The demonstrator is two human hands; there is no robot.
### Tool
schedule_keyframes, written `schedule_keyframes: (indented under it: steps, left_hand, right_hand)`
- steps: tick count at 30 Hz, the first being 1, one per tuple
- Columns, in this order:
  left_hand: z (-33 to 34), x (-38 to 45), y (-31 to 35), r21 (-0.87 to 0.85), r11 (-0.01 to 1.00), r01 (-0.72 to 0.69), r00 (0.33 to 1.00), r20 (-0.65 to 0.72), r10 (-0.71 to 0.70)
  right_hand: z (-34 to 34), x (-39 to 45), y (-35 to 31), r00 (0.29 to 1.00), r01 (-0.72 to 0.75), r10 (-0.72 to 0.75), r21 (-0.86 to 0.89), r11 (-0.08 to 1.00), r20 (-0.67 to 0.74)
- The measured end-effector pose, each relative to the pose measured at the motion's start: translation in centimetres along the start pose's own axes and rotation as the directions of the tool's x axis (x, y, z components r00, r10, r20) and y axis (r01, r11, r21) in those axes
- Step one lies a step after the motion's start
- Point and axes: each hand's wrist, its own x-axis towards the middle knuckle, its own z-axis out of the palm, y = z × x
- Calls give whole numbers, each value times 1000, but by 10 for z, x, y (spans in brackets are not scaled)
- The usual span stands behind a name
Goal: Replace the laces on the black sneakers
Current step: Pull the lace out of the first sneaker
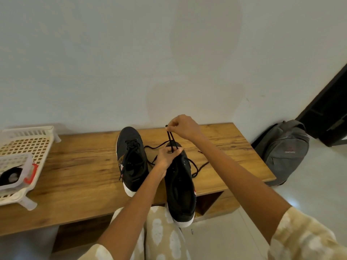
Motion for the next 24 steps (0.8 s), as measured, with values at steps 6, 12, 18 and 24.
schedule_keyframes:
  steps: [6, 12, 18, 24]
  left_hand:
    - [-6, 0, 5, -344, 935, 85, 986, -104, -128]
    - [-4, -3, 2, -294, 955, 28, 995, -85, -56]
    - [-6, -6, -2, -98, 995, -11, 999, 44, 15]
    - [-4, -6, 2, 97, 994, -57, 998, 35, 54]
  right_hand:
    - [21, -26, 43, 954, -91, 106, -68, 994, 282]
    - [35, -37, 51, 967, -94, 144, -233, 968, 209]
    - [-12, -11, 6, 992, -86, 102, 193, 977, -72]
    - [-13, -10, -3, 987, -87, 127, 336, 938, -100]
